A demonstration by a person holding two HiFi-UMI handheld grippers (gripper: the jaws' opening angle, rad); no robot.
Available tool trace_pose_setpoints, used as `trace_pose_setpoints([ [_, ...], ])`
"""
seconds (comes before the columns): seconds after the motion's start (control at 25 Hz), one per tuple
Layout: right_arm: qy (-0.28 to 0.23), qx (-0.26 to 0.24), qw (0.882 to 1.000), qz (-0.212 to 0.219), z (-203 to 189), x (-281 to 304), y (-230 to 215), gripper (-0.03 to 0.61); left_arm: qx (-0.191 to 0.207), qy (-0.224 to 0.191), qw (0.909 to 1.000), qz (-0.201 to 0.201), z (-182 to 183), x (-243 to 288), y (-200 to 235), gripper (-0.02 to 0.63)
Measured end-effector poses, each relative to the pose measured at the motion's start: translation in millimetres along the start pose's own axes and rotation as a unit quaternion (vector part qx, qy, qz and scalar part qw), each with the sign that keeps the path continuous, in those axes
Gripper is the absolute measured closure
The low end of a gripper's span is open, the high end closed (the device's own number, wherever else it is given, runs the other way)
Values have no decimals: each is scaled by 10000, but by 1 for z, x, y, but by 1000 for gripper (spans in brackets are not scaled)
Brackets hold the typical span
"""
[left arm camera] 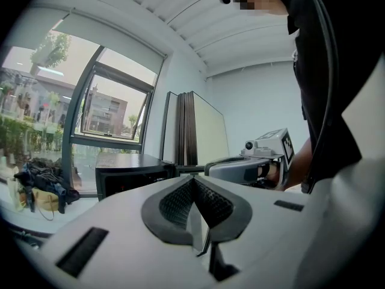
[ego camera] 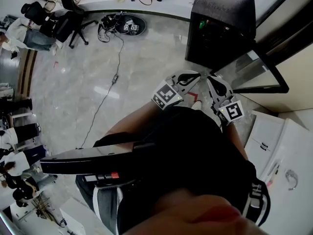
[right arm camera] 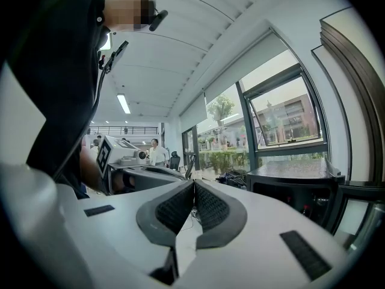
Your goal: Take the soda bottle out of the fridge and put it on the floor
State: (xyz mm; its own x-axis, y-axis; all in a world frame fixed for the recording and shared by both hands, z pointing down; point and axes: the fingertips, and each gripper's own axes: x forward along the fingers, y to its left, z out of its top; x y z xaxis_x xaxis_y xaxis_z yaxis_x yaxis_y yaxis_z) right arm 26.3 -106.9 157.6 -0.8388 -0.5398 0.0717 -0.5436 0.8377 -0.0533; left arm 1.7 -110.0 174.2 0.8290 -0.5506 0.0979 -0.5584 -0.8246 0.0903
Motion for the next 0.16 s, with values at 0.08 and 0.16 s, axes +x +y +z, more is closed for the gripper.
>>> trace_pose_setpoints([
  [0.08,6,-11,10000,27,-1,1,1,566,-8,4,10000,4,0,0,0,612],
  [0.16,16,-27,10000,54,-2,1,2,566,-13,12,10000,10,0,0,-1,614],
])
